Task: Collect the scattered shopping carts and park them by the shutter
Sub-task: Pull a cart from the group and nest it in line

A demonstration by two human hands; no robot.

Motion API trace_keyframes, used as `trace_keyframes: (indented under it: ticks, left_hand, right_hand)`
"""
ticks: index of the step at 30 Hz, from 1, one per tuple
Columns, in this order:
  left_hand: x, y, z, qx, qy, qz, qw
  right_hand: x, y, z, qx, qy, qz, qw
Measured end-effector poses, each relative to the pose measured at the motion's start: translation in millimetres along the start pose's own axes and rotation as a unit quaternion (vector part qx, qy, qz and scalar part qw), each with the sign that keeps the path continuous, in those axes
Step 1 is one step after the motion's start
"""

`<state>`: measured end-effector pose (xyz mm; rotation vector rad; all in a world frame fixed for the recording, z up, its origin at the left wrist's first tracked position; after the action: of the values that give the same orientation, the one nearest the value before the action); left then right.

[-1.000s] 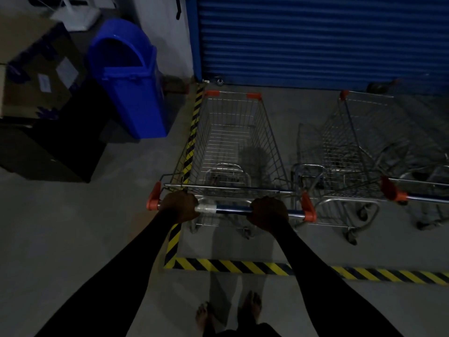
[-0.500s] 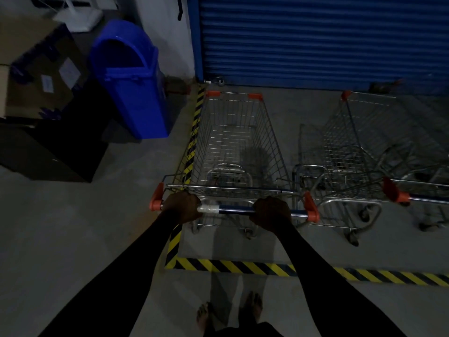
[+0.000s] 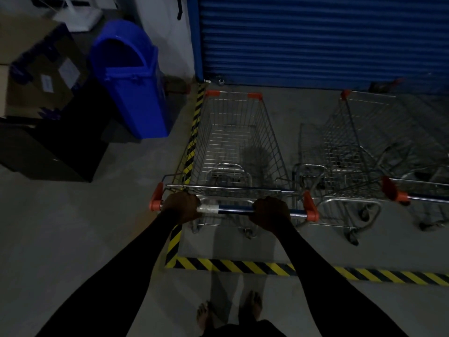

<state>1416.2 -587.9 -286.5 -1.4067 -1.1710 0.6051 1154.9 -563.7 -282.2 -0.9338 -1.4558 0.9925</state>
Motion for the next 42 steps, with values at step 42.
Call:
trace_keyframes:
  ticks: [42]
  left_hand:
    - [10,-5,12,0.131,-0.021,0.028,0.991]
  right_hand:
    - [12,3,8,0.019,-0.045,0.058,0.997]
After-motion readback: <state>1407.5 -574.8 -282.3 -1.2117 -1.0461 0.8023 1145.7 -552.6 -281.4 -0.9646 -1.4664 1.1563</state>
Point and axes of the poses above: each hand's wrist, its own x-axis away from the middle knuckle, its own y-axis out of the palm, z = x × y, the point moved 2 cm from there along -x, towards the middle knuckle, and after that the axes turned 5 degrees about -x, right-handed, at the moved point
